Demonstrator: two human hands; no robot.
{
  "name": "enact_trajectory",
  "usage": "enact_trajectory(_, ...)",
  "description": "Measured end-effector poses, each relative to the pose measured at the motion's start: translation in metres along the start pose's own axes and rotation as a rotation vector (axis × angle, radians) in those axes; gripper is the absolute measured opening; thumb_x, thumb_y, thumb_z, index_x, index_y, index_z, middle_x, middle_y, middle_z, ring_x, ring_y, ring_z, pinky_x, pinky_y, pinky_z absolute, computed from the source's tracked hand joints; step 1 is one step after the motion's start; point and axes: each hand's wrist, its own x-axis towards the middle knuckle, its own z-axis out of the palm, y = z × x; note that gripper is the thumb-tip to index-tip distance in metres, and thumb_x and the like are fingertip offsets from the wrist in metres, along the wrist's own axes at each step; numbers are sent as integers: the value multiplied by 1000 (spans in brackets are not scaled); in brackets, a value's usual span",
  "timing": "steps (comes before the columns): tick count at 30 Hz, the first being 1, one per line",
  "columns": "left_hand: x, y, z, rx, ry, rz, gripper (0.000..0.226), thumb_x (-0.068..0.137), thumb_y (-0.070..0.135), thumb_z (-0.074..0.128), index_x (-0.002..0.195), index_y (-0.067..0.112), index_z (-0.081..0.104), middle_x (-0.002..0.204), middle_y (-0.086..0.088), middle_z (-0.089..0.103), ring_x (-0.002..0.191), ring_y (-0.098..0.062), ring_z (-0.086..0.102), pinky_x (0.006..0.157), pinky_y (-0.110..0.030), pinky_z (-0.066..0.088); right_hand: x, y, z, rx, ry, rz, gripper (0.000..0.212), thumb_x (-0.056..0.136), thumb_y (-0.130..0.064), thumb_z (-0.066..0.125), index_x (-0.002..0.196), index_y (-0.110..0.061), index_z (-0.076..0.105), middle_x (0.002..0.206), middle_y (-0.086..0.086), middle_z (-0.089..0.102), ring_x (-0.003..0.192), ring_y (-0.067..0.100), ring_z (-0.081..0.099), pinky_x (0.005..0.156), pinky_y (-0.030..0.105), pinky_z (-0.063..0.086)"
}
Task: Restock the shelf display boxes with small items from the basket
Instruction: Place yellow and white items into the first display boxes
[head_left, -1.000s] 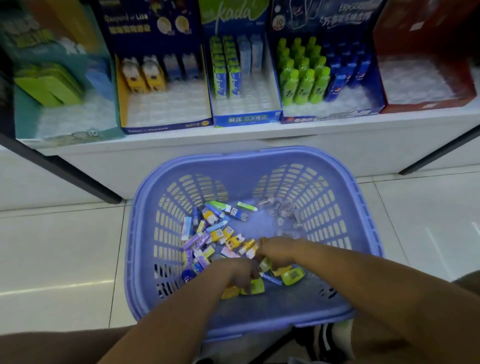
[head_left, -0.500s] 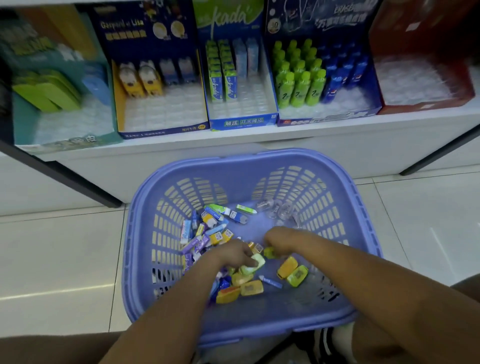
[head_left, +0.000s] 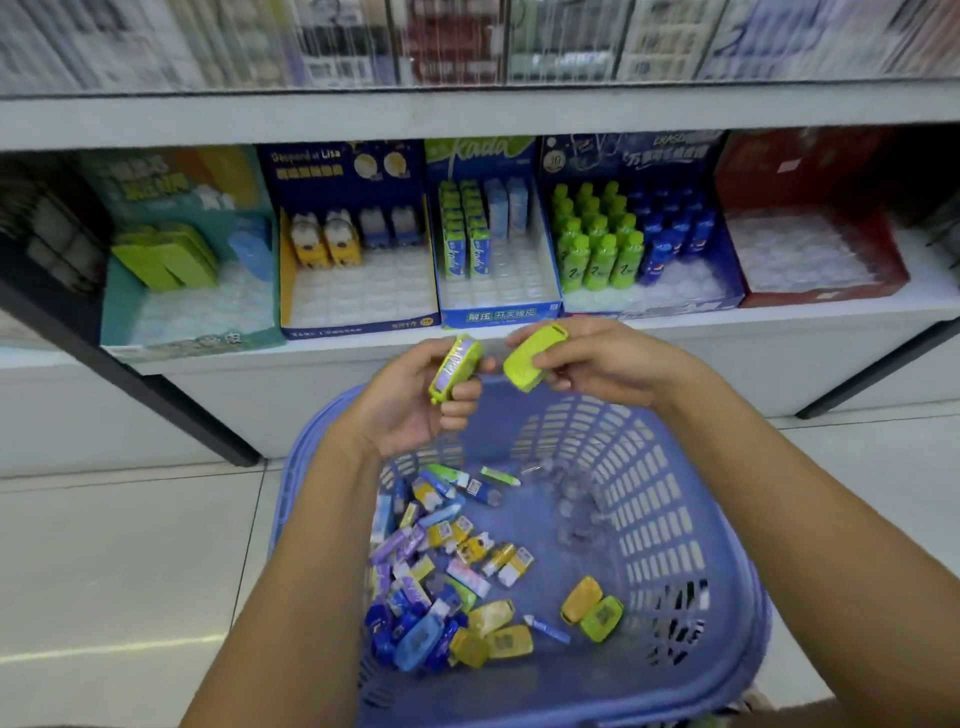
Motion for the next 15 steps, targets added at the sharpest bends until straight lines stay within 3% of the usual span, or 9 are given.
enact_trajectory(2,-5,11,7,21,25,95,43,84,53,46,89,12,58,58,6,38,45,-5,32,39,-16,29,1,-14,11,88,45,-84,22,75,-4,60,97,0,63,83,12,61,65,13,48,52,16,37)
enact_trajectory(6,-24,34,9,71,169,254,30,82,44,57,90,15,54,56,7,33,44,-4,28,38,-14,27,10,-31,37,229,112,-204,22,71,-12,62,92,-7,66,82,5,69,75,12,58,64,16,47)
enact_trajectory(10,-48,58,-3,51,341,332,31,88,44,50,89,14,50,52,6,36,41,-6,28,37,-15,25,22,-44,65,403,13,-280,16,81,-3,56,97,-2,56,91,16,69,90,32,69,77,36,57)
enact_trajectory(12,-60,64,-13,50,434,409,34,94,45,43,88,12,52,54,4,43,43,-8,34,39,-17,30,35,-52,86,303,15,-294,14,87,2,53,98,-5,49,96,18,68,85,33,70,69,33,58)
enact_trajectory(15,-75,70,-31,21,556,532,41,98,45,37,97,11,61,67,2,51,52,-8,44,46,-17,37,63,-64,121,-121,158,-352,17,83,-2,65,93,-9,52,84,10,68,67,12,67,56,17,48)
